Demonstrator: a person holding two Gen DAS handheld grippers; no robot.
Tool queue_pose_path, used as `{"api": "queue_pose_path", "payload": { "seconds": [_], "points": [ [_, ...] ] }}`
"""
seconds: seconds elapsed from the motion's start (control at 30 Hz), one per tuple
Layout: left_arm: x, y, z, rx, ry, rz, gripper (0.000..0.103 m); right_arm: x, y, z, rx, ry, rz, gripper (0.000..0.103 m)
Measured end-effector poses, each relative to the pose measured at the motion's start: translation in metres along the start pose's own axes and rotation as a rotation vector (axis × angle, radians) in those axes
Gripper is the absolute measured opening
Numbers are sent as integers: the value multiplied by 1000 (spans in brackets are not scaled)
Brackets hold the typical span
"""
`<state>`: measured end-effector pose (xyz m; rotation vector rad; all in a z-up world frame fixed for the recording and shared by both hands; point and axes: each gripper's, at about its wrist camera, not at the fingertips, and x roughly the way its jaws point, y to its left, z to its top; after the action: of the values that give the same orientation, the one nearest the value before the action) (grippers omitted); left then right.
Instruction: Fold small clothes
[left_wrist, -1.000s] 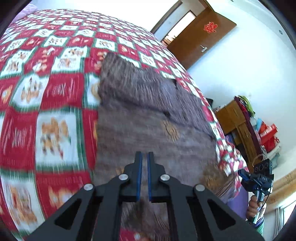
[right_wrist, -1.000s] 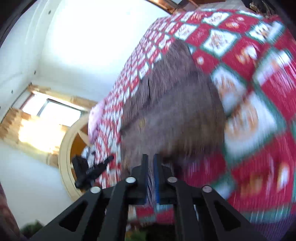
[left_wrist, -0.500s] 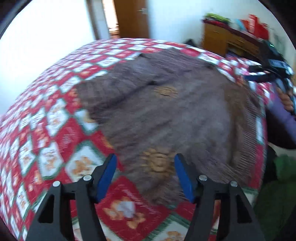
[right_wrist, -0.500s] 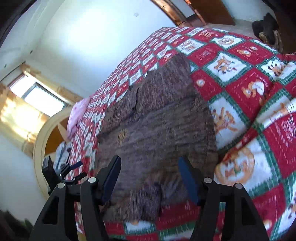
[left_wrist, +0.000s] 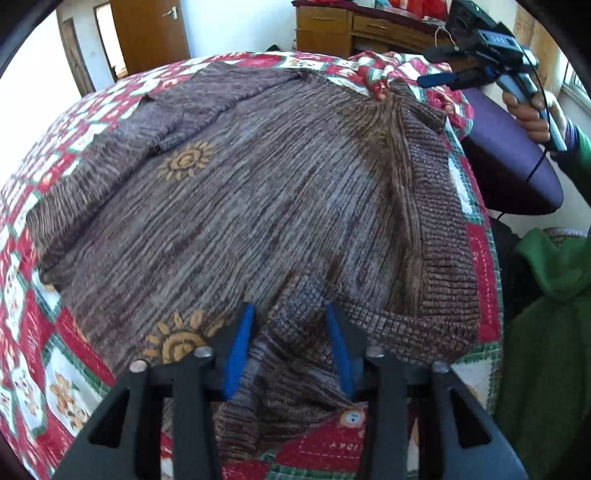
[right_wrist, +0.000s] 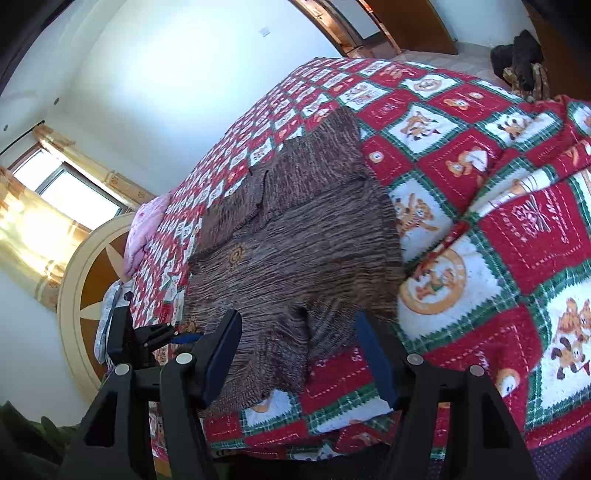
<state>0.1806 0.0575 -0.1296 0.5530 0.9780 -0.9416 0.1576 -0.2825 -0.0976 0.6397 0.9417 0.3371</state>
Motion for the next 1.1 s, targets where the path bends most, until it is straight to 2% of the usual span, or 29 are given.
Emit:
{"api": "queue_pose_path", "payload": {
  "seconds": [0.07,0.1,0.23,0.3,0.47,0.67,0.8,0.83,0.87,0.9,1.0,1.1],
  "points": [
    [-5,-3,-4,-1,5,10,18,1,-2,0,13,-5,8,66],
    [-7,-5,-6,-11,0,14,17,1,-3,0,12,-7,12,66],
    [-4,-8,-15,-107,-42,39,13,3,-6,3,12,5,-13,66],
    [-4,-1,-15,-198,-73,48,9,-1,-6,6,2,8,-26,66],
    [-15,22,-35,-451,-181,29,8,7,5,3,-59,60,-21,66],
    [-29,28,-46,-592,-275,2,8,48,11,-19,-42,187,30,66],
    [-32,30,-46,-610,-300,7,8,59,17,-20,-52,177,66,64],
    [-33,29,-45,-610,-300,10,8,62,20,-19,-74,190,51,43],
    [-34,29,-45,-611,-306,13,8,66,21,-19,-89,214,34,3],
    [-36,29,-45,-612,-314,16,8,70,21,-18,-91,244,24,3],
    [-44,39,-42,-639,-344,15,8,71,17,-7,-49,242,76,3],
    [-47,57,-33,-684,-363,36,8,70,11,20,1,162,113,3]
  ]
}}
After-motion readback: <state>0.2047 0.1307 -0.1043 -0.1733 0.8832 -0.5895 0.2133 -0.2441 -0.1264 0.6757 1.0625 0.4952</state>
